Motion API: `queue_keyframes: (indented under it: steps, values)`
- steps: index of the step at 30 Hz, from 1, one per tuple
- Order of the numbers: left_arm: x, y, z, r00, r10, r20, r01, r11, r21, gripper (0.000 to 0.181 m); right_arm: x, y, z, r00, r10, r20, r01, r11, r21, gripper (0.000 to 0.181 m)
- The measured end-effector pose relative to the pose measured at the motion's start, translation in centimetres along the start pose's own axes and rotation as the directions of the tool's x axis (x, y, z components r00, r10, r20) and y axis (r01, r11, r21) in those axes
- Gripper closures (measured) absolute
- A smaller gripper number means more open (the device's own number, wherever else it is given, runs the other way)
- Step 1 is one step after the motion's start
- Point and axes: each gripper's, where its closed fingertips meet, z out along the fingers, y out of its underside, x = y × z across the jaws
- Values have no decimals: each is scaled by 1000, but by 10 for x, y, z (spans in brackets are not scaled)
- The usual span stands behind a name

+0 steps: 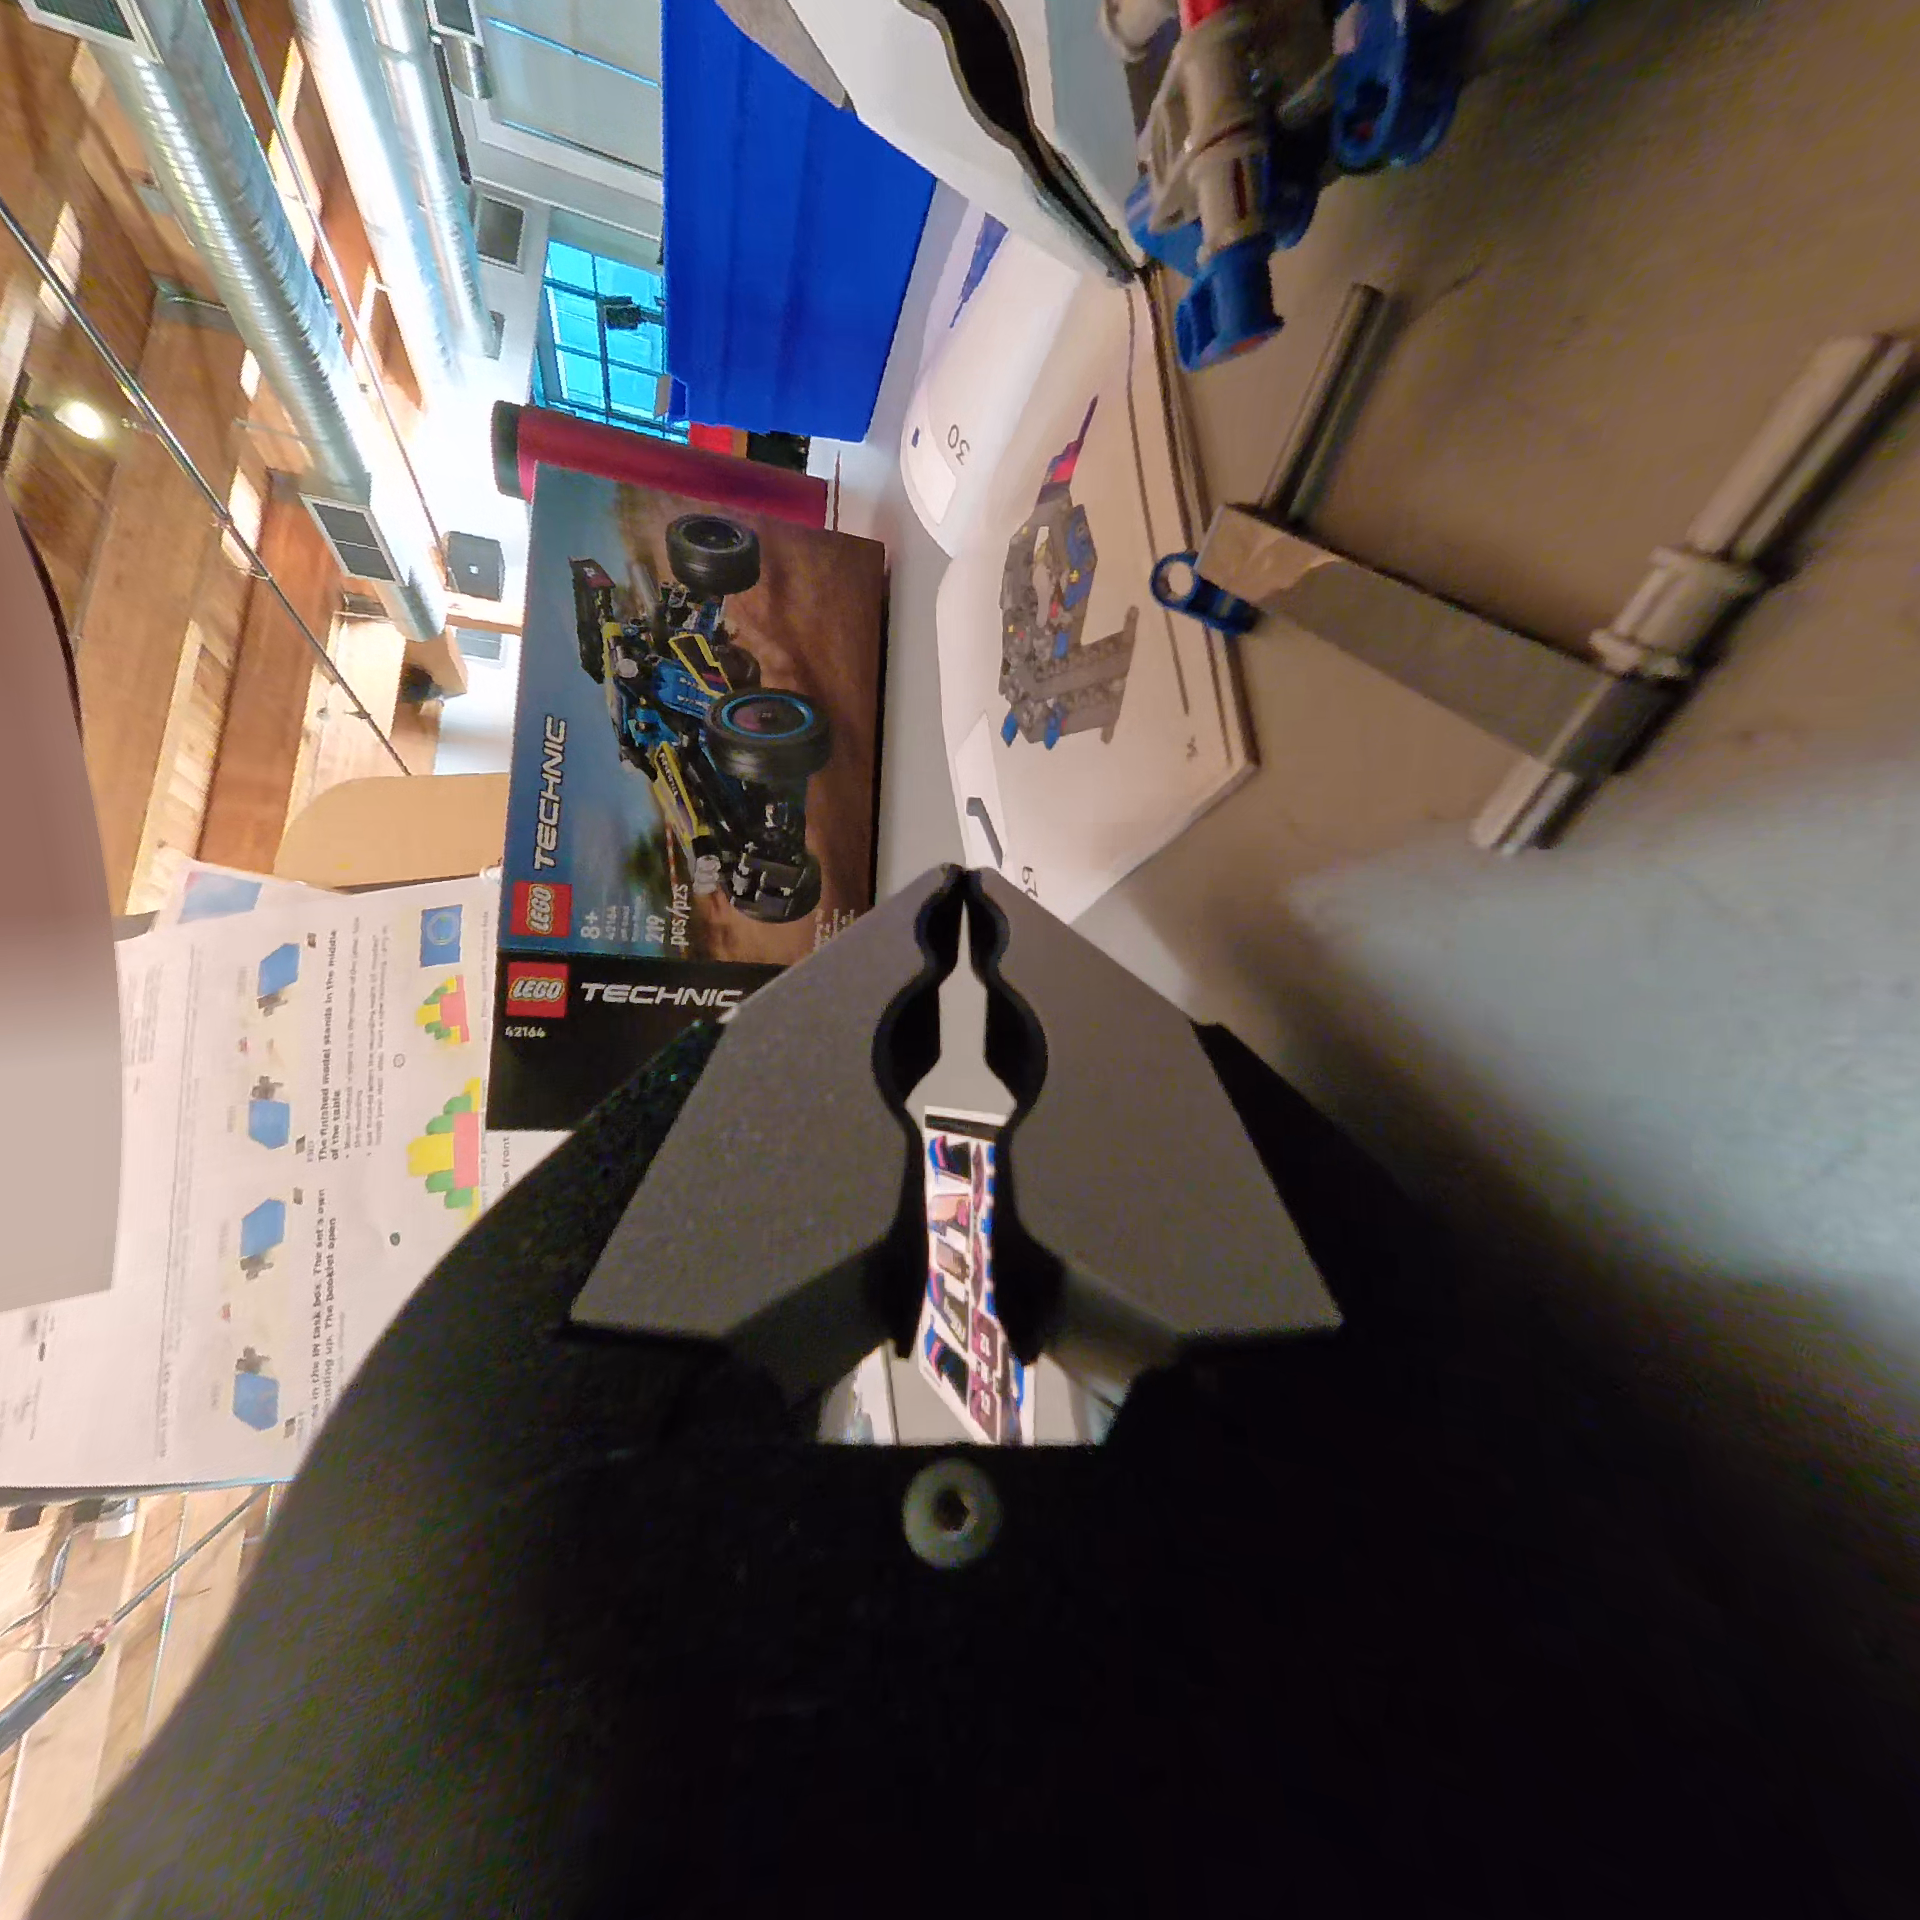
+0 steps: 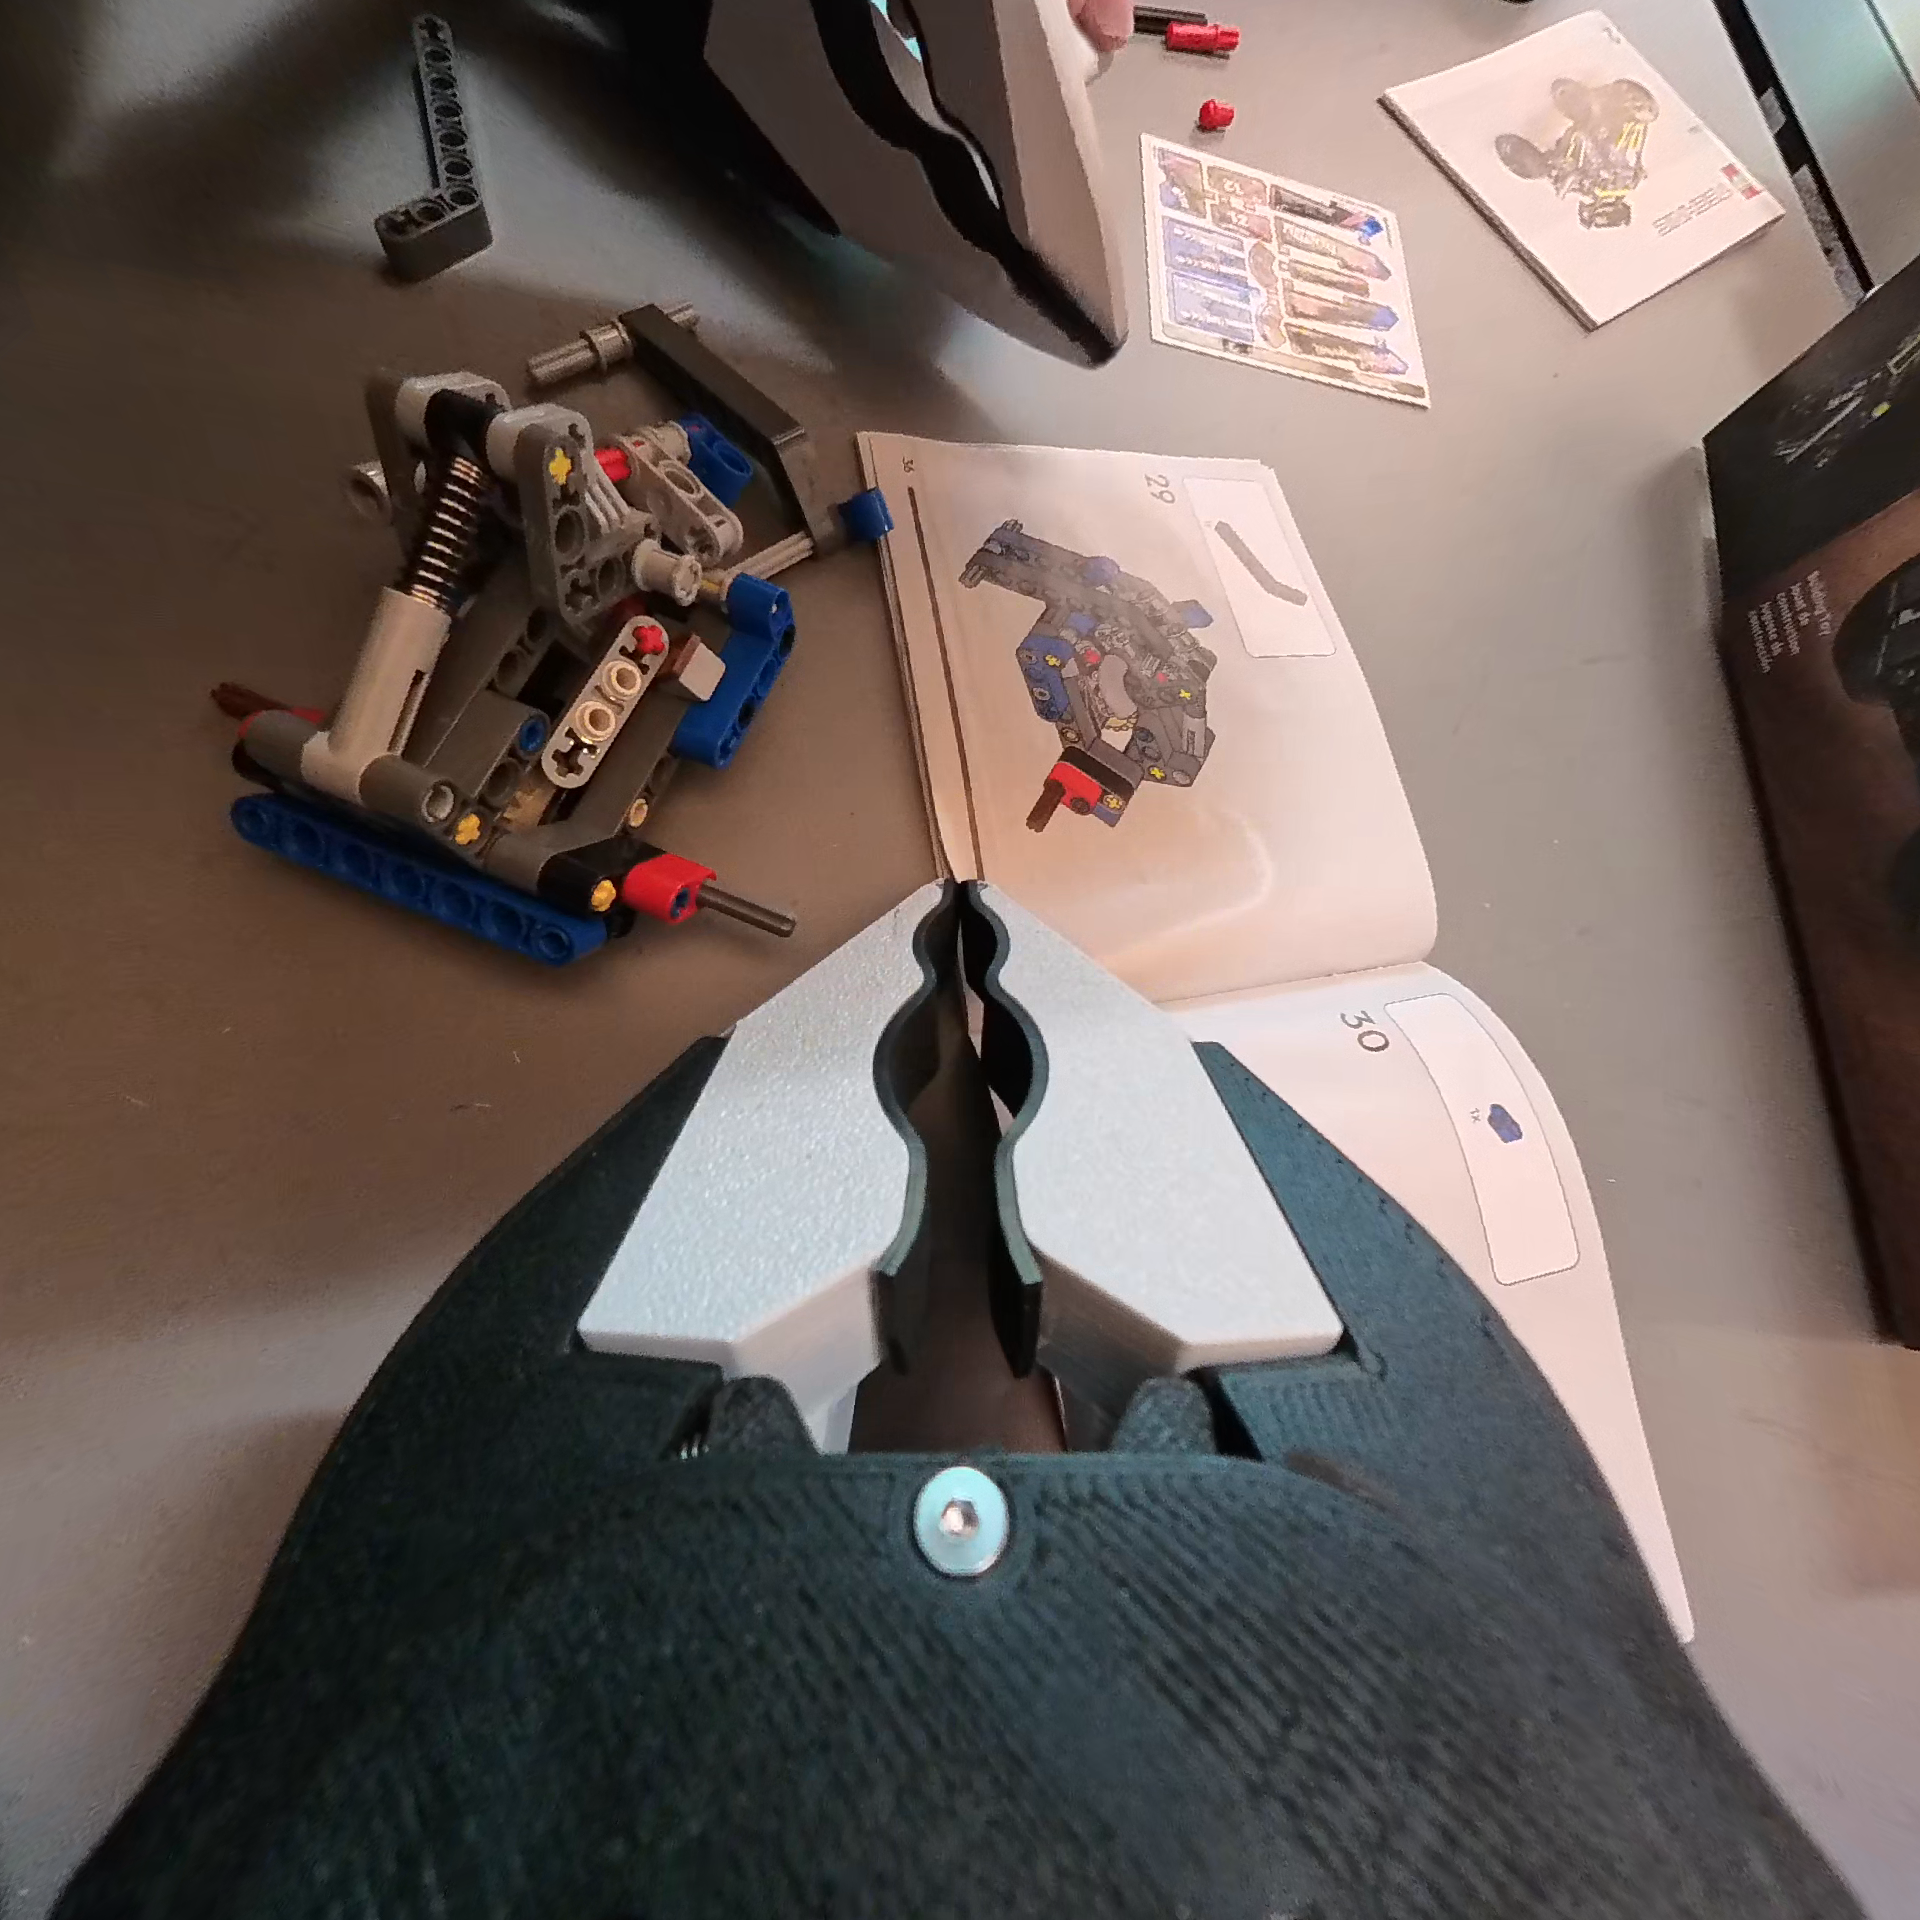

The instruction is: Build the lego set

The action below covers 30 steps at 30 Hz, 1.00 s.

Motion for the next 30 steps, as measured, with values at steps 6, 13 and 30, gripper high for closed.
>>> queue_keyframes:
  steps: [6, 13, 30]
  values:
    - [0, 1, 0, 1000, -4, -2, 4, 1000, -3, 181, 0, 0, 0, 1000, 2, 2, -2, 1000, 0, 181]
    - [1, 2, 0, 1000, -1, -6, 1, 1000, -9, 181, 0, 0, 0, 1000, 2, 2, -2, 1000, 0, 181]
    - [4, 4, 1, 1000, 3, -22, -3, 1000, -17, 181, 0, -1, 0, 1000, 1, 1, -1, 1000, 0, 181]
